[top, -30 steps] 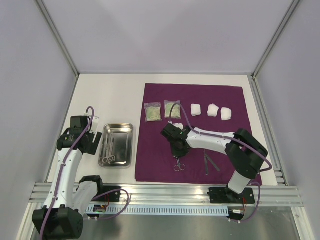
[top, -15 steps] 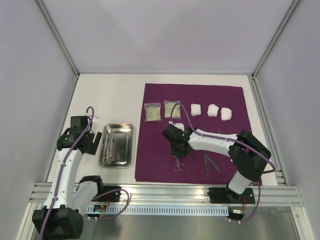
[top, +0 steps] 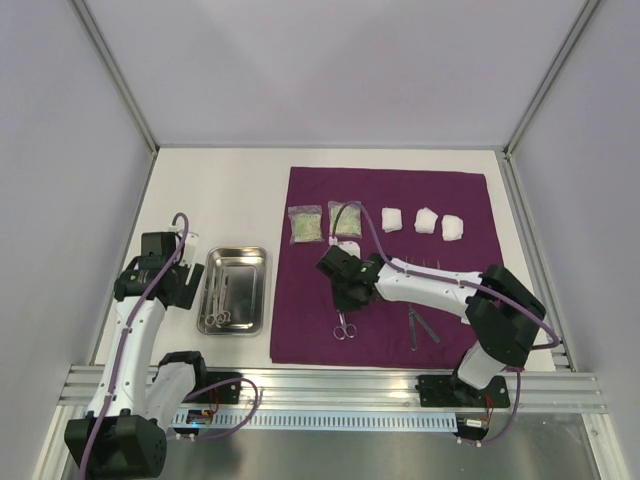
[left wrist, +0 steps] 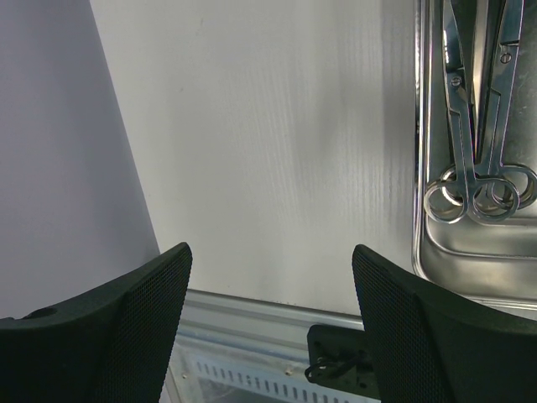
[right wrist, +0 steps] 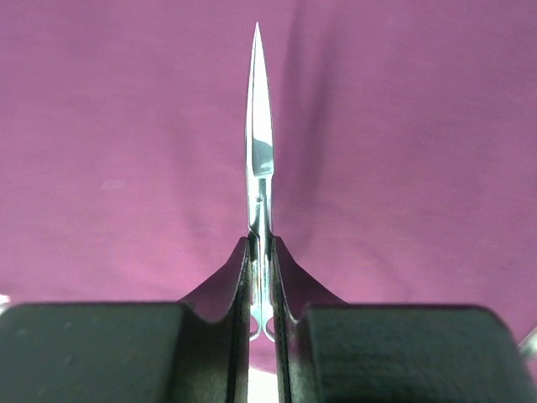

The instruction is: Prepare the surgical pack

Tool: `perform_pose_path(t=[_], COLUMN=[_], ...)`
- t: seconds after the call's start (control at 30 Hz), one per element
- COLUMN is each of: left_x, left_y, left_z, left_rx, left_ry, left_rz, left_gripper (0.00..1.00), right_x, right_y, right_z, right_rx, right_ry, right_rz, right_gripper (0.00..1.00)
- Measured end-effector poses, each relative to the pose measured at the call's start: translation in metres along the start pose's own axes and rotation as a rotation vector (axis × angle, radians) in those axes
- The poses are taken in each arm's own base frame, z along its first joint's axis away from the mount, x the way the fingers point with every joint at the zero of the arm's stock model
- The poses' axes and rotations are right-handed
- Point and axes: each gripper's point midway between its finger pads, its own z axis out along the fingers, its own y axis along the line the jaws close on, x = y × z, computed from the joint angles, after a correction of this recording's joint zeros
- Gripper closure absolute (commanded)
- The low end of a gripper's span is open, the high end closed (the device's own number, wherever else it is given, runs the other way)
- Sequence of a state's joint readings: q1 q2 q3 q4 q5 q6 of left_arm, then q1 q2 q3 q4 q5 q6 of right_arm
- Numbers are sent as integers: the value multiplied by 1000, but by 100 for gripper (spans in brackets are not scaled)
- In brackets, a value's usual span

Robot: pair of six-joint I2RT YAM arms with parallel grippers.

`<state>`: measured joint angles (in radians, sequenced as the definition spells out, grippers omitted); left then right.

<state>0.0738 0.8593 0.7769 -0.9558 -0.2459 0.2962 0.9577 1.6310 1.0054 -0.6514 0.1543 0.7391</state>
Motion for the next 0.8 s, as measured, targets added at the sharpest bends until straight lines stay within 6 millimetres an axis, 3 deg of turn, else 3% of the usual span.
perform_pose_path(t=[0.13, 0.3, 0.4, 0.6, 0.8], left_x=[0, 1, 0, 0, 1], left_y=[0, -1, 0, 0, -1], left_z=[2, 3, 3, 3, 4], left_rx=[-1, -3, -5, -5, -5], left_ry=[-2, -1, -3, -3, -3], left_rz=[-1, -1, -1, -1, -1], left_gripper=[14, 14, 14, 14, 14], right_x=[-21, -71, -86, -97, -92], right_y=[42, 131, 177, 251, 284], right_z=[-19, -45, -49, -25, 8], right_rx=[-96, -294, -386, -477, -467], right_ry=[-51, -158, -183, -169, -151], right_rz=[4, 48, 74, 119, 156], right_gripper=[100, 100, 100, 100, 100])
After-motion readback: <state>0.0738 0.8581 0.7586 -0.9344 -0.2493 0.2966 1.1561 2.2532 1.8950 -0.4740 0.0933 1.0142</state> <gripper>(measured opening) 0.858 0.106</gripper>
